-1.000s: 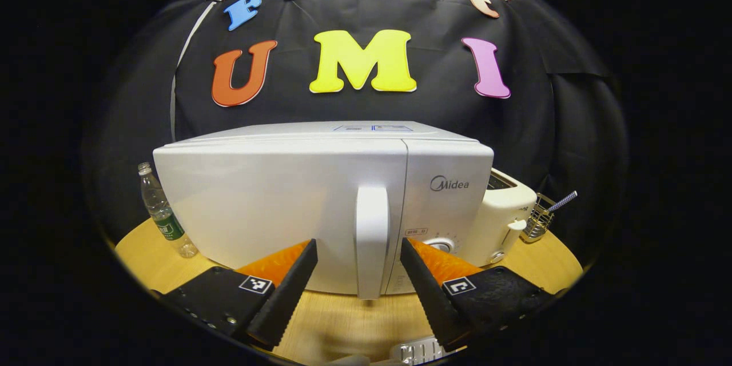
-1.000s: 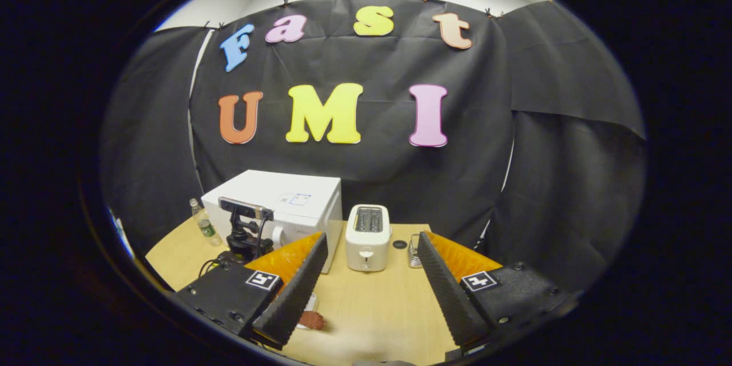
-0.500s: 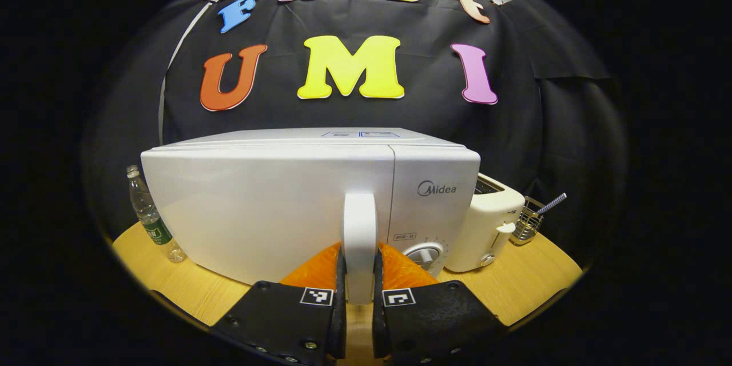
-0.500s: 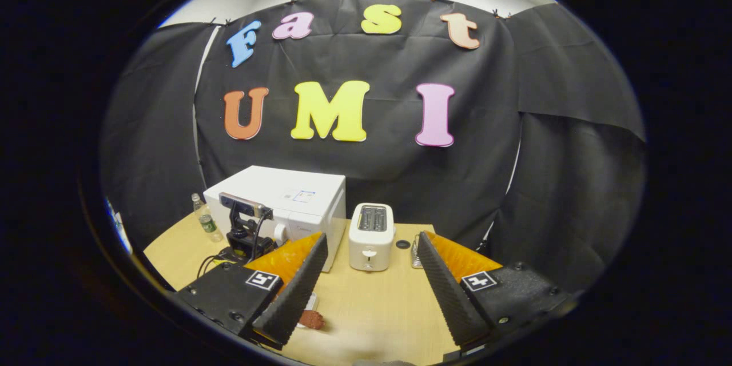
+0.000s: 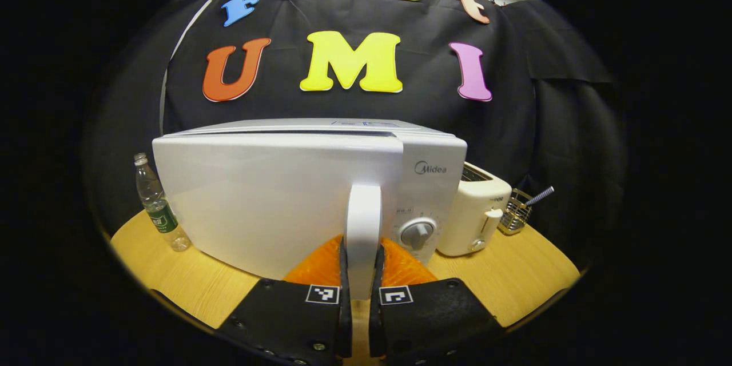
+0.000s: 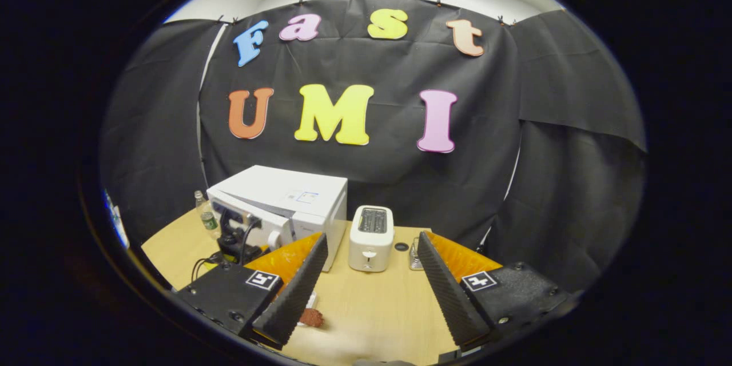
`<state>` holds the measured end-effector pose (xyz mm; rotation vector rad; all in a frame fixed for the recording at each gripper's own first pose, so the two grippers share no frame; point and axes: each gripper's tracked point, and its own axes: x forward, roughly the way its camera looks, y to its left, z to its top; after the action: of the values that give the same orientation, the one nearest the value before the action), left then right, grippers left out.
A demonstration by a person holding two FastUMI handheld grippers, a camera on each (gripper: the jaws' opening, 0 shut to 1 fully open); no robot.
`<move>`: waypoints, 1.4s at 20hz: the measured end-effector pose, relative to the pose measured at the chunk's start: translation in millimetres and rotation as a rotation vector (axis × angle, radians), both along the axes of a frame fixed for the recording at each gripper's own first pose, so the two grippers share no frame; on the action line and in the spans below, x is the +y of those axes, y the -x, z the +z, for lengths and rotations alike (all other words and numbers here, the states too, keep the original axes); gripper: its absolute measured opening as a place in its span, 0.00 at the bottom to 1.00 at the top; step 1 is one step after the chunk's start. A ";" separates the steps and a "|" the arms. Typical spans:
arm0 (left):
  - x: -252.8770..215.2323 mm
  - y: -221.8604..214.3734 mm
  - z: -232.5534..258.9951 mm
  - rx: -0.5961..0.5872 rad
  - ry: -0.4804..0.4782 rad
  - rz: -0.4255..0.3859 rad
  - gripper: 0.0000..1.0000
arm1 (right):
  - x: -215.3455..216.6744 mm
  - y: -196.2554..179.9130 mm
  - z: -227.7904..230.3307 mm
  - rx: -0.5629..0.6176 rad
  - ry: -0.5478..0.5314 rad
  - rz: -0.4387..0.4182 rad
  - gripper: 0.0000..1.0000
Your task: Open the microwave oven with the left hand, put the food in, and close the microwave oven.
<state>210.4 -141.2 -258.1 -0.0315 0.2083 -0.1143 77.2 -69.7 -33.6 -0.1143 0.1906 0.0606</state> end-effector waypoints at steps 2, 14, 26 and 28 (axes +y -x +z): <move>12.5 30.1 -3.2 0.021 -0.008 -0.030 0.11 | 9.2 5.2 1.1 -0.009 0.003 0.013 0.96; 122.8 151.4 -15.6 0.141 -0.045 0.090 0.12 | 92.4 58.5 -12.6 -0.001 -0.020 0.115 1.00; 220.1 197.5 -26.1 0.189 0.002 0.212 0.11 | 140.1 93.5 -17.4 -0.002 -0.017 0.148 1.00; 226.9 198.8 -25.5 0.191 0.005 0.199 0.11 | 146.1 97.8 -17.6 -0.004 -0.013 0.153 1.00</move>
<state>11.6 85.7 -283.6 -0.0682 0.3946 0.0874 -20.6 76.4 -51.2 -0.1157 0.1768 0.2135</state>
